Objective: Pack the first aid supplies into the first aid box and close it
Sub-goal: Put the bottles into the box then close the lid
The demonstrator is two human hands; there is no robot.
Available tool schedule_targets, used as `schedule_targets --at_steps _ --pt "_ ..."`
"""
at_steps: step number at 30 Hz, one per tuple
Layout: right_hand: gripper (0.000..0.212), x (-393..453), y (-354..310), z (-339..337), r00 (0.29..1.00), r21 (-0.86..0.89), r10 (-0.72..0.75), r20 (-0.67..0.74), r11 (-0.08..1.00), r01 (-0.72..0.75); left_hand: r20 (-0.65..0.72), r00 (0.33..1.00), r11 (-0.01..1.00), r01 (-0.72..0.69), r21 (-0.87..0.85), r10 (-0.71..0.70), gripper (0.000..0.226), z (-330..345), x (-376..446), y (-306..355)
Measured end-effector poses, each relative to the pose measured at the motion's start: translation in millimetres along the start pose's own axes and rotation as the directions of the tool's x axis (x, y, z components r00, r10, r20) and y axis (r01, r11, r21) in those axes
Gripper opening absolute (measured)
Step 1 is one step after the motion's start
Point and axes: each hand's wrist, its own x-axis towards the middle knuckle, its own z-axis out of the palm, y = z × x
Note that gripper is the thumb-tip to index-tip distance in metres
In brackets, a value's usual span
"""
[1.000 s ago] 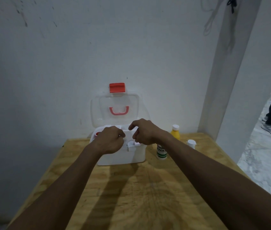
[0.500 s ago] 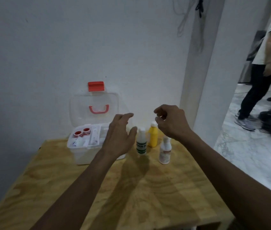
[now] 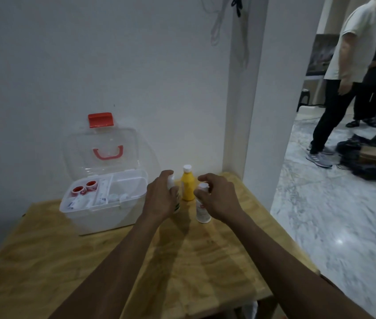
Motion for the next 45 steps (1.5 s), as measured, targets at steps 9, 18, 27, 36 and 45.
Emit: schedule_targets --at_steps 9,18,27,36,45 --pt "0.023 -6.6 5.0 -3.1 0.994 0.043 -0.002 -0.112 0.999 0.007 -0.095 0.995 0.998 -0.046 -0.041 0.042 0.027 -4.4 -8.0 5.2" --pt "0.022 14.3 -77.6 -31.0 0.964 0.123 -0.178 -0.198 0.971 0.205 -0.243 0.962 0.984 -0.151 -0.094 0.124 0.027 -96.8 0.4 37.2" --pt "0.027 49.7 -142.6 29.7 0.957 0.184 -0.278 -0.084 0.940 0.289 -0.310 0.950 0.998 -0.015 0.054 0.031 0.033 -161.8 30.2 -0.7" --pt "0.028 65.4 -126.5 81.2 0.961 0.038 -0.250 0.116 0.968 0.247 -0.135 0.991 0.995 -0.004 0.101 0.017 0.035 -140.3 38.6 -40.4" --pt "0.027 64.0 -115.9 90.9 0.940 -0.030 -0.215 0.266 0.973 0.231 0.023 0.997 0.973 0.071 0.220 -0.078 0.036 -122.8 43.9 -56.1"
